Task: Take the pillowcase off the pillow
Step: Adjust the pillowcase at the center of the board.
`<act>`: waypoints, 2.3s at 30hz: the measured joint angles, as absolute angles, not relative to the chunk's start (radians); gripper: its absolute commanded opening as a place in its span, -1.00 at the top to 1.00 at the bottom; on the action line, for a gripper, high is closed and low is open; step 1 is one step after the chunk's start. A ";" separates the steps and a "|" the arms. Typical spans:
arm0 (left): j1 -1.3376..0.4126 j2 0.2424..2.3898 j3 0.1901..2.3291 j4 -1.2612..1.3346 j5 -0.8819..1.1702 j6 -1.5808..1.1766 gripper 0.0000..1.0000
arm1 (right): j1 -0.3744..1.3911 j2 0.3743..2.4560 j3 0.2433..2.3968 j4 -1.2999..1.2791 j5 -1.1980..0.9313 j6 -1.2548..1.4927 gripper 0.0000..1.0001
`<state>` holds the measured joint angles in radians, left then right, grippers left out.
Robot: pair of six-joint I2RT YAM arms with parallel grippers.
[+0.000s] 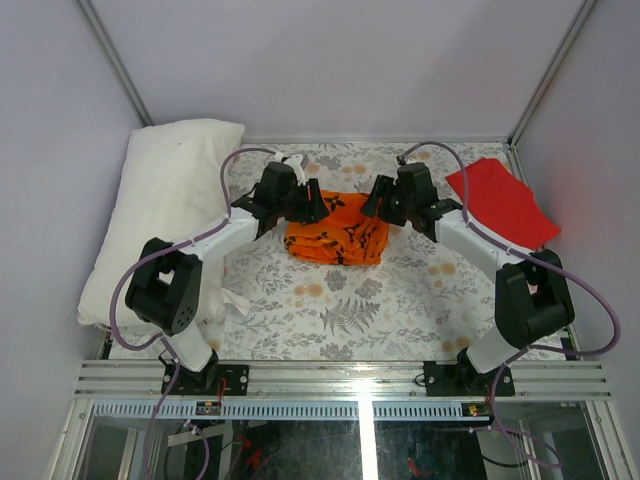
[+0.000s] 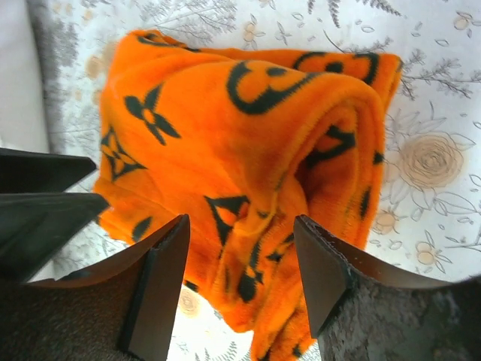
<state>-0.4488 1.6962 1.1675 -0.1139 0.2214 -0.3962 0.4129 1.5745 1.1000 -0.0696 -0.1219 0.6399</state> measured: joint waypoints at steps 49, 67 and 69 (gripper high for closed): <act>-0.418 1.587 0.822 0.050 -0.009 -0.466 -0.32 | 0.196 1.668 1.168 -0.186 -0.236 0.633 -0.11; -0.420 1.390 0.921 -0.072 -0.016 -0.418 -0.64 | 0.501 1.649 1.219 -0.258 -0.124 0.622 -0.35; -0.420 1.393 0.921 -0.072 -0.016 -0.418 -0.64 | 0.502 1.665 1.203 -0.251 -0.133 0.633 -0.33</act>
